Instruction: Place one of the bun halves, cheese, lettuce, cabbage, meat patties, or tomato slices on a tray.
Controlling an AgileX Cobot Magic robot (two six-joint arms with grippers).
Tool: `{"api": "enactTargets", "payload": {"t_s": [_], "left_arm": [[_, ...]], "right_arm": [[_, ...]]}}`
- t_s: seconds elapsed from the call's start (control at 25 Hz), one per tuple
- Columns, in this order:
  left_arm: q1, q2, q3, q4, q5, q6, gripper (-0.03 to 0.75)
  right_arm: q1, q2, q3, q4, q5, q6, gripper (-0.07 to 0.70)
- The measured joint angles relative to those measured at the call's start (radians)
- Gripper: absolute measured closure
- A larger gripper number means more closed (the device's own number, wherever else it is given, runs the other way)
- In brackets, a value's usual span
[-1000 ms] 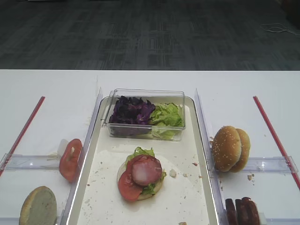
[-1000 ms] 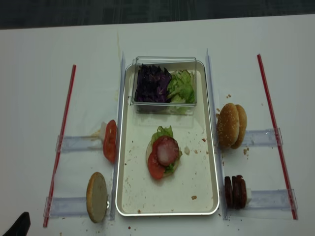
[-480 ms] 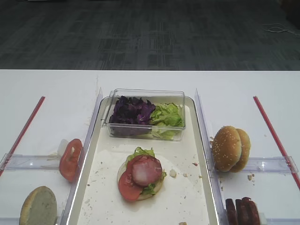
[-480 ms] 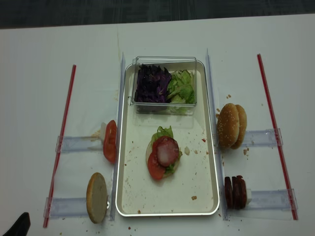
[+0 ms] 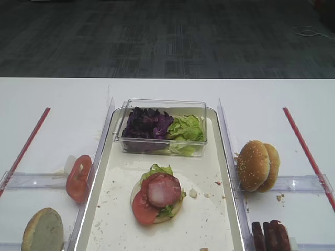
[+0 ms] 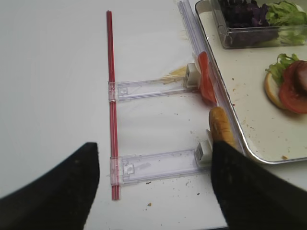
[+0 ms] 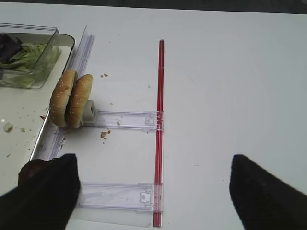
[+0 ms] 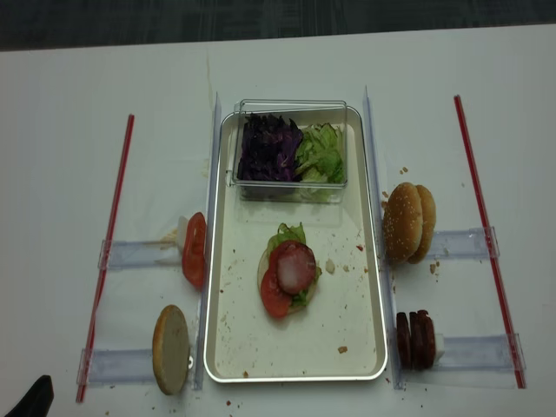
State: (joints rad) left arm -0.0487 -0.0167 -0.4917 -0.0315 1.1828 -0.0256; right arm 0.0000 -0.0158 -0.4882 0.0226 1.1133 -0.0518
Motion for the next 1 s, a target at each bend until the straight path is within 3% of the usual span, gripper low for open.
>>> {"api": "enactTargets", "payload": {"t_s": [1.0], "left_arm": [[0.000,0.000,0.000,0.000,0.000,0.000,0.225]], "right_arm": [[0.000,0.000,0.000,0.000,0.003,0.000,-0.029]]}}
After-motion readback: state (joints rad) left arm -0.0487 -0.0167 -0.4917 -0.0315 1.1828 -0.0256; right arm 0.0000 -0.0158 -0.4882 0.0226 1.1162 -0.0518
